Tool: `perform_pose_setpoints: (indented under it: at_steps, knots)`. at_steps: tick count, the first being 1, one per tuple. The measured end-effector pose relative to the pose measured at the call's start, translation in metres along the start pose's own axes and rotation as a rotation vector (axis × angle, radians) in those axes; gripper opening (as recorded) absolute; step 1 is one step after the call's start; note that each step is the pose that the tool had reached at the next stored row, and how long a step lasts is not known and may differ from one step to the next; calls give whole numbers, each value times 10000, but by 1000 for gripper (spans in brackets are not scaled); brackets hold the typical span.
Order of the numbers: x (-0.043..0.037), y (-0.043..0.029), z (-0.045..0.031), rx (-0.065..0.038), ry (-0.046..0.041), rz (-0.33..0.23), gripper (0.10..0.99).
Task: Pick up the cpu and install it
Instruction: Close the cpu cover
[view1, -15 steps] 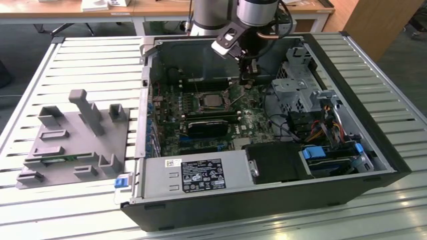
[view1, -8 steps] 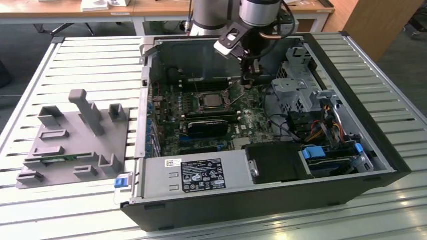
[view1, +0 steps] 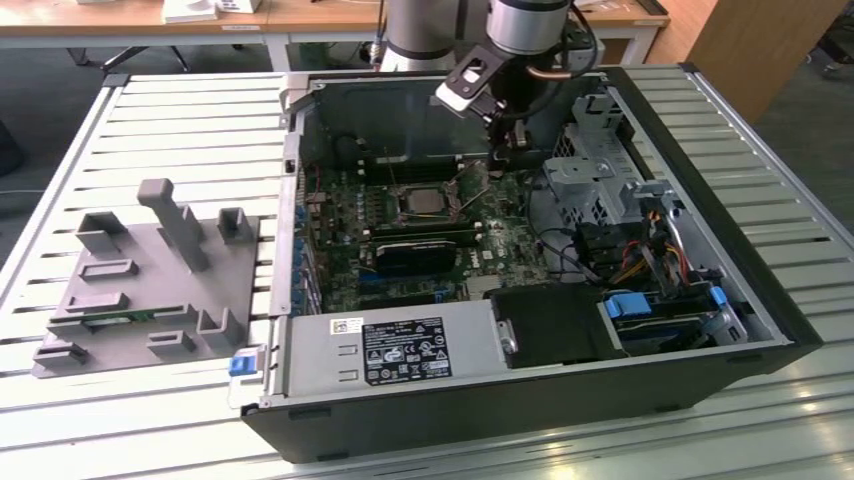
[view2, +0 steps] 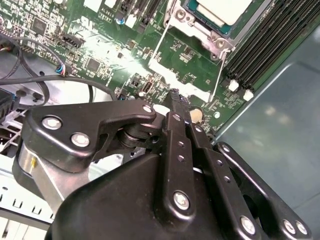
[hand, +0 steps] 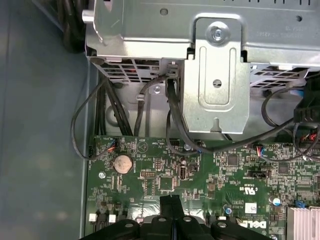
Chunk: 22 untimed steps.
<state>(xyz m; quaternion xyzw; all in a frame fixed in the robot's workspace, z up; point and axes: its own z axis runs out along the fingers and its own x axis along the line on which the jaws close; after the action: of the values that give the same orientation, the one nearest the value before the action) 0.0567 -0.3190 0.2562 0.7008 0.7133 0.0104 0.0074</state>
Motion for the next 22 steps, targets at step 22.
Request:
perform_pose_setpoints:
  at_steps: [22]
  knots:
    - [1,55,104,116,2,0,106]
